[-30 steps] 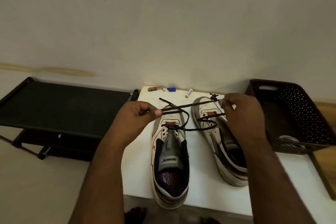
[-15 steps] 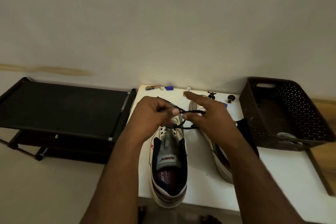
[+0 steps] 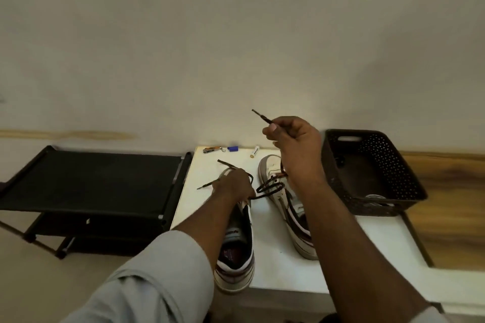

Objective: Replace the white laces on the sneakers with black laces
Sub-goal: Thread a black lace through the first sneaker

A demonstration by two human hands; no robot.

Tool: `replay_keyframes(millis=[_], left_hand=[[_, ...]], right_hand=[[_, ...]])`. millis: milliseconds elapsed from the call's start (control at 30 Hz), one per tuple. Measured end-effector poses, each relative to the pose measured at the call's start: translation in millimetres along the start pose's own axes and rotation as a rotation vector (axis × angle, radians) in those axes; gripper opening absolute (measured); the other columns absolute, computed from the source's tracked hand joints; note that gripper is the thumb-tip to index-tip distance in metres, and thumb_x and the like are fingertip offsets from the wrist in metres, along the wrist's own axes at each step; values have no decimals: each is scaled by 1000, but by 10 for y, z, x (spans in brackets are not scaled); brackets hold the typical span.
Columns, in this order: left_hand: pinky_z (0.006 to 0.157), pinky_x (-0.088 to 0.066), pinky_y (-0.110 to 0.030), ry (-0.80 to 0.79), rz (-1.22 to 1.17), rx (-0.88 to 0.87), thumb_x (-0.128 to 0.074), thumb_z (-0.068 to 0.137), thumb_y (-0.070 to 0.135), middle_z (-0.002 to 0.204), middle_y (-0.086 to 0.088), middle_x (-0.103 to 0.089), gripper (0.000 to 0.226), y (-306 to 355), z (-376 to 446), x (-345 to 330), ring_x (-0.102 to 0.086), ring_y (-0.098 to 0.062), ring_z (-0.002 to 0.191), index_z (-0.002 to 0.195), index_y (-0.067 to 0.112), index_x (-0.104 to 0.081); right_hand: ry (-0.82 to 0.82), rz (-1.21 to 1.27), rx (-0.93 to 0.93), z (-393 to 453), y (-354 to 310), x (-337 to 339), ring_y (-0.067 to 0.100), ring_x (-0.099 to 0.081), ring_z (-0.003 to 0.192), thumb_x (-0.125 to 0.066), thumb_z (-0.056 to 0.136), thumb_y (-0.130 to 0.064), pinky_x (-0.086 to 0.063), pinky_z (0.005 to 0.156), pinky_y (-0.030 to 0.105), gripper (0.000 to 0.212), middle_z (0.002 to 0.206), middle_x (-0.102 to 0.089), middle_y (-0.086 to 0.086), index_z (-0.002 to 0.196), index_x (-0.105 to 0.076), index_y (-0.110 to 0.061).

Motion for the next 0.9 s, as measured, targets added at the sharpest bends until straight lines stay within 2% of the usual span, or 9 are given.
replay_keyframes(millis=[67,167,233,333,400,467,600,767,900], left_hand=[[66,-46,-24,-19,-381,7,-71,81,22,83,-5,-63,17,51,-147,69,-62,-24,85,84,6,-67],[70,-44,-22,31,-830,16,-69,88,15,81,-8,-64,11,124,-525,452,-60,-20,82,86,5,-67],[49,-45,-13,89,-948,-13,-64,93,15,80,-6,-63,10,201,-798,873,-64,-9,64,87,8,-62],[33,-39,-10,190,-1006,-73,-62,93,13,81,-6,-63,8,316,-1223,1595,-61,-13,64,95,5,-61],[53,-49,-17,218,-961,-122,-63,93,18,77,-3,-66,10,405,-1470,1978,-62,-14,66,93,8,-63],[74,-41,-27,247,-921,-152,-65,92,23,74,1,-69,11,470,-1695,2262,-65,-12,66,89,12,-65],[79,-34,-34,315,-929,-209,-62,94,25,78,3,-72,12,602,-2082,2636,-67,-11,66,89,15,-66],[67,-40,-27,414,-987,-311,-61,95,21,84,-1,-71,11,773,-2457,3070,-68,-13,71,89,13,-66],[74,-44,-30,495,-1004,-422,-61,94,22,87,-3,-73,11,979,-2692,3428,-69,-15,75,91,12,-66]], right_hand=[[2,52,-9,31,-196,14,9,-67,73,-63,89,-2,-51,69,20,14,79,-73,4,85,-66,-15],[-12,92,-35,38,-549,45,9,-67,75,-62,90,-6,-51,68,19,11,79,-73,2,89,-68,-15],[-17,104,-29,27,-831,25,4,-66,68,-61,91,-6,-49,62,12,9,78,-72,4,91,-68,-11],[-35,120,-16,-5,-1267,-104,0,-64,61,-60,91,-4,-46,55,8,10,77,-70,7,87,-66,-11],[-57,108,2,-39,-1533,-201,2,-64,62,-61,90,-4,-46,55,9,11,79,-70,8,85,-64,-13],[-65,100,14,-97,-1790,-275,2,-63,61,-61,89,-4,-45,56,12,10,80,-71,9,84,-64,-12],[-65,97,48,-206,-2241,-408,7,-61,63,-62,85,-3,-45,61,18,10,84,-73,13,80,-66,-11],[-54,155,81,-275,-2721,-555,14,-57,70,-63,85,-5,-45,67,25,13,86,-72,13,75,-66,-12],[-62,186,95,-238,-3053,-677,14,-57,71,-68,80,-3,-49,75,31,10,81,-68,5,75,-68,-11]])
Point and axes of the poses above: each hand's wrist, its own z-axis towards the middle knuckle, its own x-axis out of the back of the hand, y = z × x, the point moved 3 cm from there along z, towards the middle knuckle
